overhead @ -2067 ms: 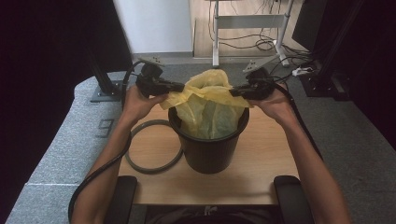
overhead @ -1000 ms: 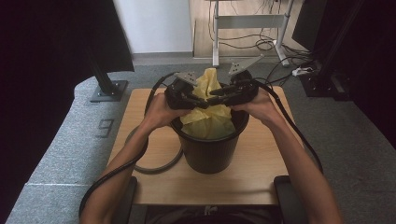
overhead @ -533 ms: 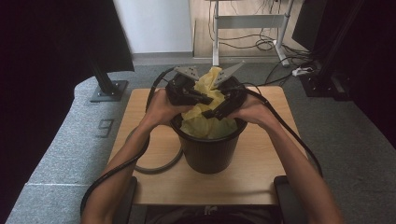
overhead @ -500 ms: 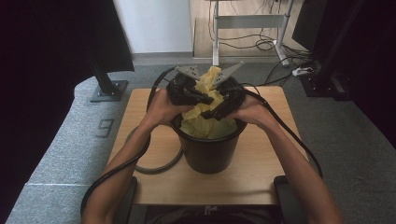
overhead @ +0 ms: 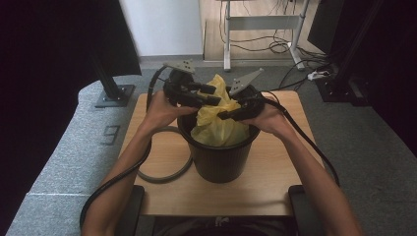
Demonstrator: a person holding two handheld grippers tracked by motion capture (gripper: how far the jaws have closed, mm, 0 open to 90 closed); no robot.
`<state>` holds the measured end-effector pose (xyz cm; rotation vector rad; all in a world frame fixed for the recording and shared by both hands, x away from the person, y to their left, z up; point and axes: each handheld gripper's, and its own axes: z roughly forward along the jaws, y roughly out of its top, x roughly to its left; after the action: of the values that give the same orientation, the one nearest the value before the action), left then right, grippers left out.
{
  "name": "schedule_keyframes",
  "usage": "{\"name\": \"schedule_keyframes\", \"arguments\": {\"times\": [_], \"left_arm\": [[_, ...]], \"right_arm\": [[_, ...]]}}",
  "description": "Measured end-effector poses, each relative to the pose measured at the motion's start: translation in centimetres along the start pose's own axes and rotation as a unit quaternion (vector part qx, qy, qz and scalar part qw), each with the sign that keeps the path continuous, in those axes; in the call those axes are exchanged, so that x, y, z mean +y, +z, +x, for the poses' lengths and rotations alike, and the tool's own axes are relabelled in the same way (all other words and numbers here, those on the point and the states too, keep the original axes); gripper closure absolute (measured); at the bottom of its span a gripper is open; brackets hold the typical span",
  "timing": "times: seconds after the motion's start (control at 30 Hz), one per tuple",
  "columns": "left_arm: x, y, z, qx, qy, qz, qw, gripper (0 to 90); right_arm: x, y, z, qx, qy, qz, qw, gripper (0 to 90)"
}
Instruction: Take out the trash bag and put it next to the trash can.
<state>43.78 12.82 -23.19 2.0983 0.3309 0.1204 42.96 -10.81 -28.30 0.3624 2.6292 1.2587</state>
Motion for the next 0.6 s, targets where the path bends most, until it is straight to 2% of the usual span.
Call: {"name": "schedule_keyframes", "arguments": {"times": [0.07,0.2,0.23,0.3,0.33,0.4,0.43,0.5,0.6], "left_arm": [[-0.3,-0.6,0.5,0.029,-0.010,0.002,0.9995,39.9],[-0.9,-0.4,1.7,0.056,-0.034,0.010,0.9978,35.3],[-1.0,-0.1,2.0,0.055,-0.037,0.017,0.9977,35.4],[-1.3,0.7,2.3,0.045,-0.039,0.028,0.9978,39.4],[-1.4,1.1,2.4,0.029,-0.038,0.034,0.9983,45.3],[-1.6,1.9,2.2,-0.005,-0.029,0.044,0.9986,65.2],[-1.5,2.3,2.0,-0.019,-0.024,0.051,0.9983,72.1],[-1.4,2.9,1.4,-0.031,-0.008,0.060,0.9977,83.1],[-1.0,3.2,0.6,-0.042,0.005,0.067,0.9968,87.8]], "right_arm": [[-0.2,-0.4,-0.1,-0.001,-0.003,0.002,1.0000,74.7],[-0.3,-1.0,0.2,0.015,-0.015,-0.001,0.9998,74.7],[-0.2,-1.1,0.3,0.021,-0.018,-0.006,0.9996,74.7],[-0.2,-1.2,0.5,0.031,-0.025,-0.012,0.9991,74.7],[-0.1,-1.2,0.5,0.032,-0.027,-0.013,0.9990,74.7],[-0.1,-1.3,0.4,0.029,-0.025,-0.014,0.9992,74.7],[-0.1,-1.2,0.3,0.027,-0.023,-0.014,0.9993,74.6],[-0.1,-1.1,0.2,0.023,-0.017,-0.014,0.9995,74.5],[-0.1,-1.0,0.1,0.017,-0.010,-0.009,0.9998,73.8]]}}
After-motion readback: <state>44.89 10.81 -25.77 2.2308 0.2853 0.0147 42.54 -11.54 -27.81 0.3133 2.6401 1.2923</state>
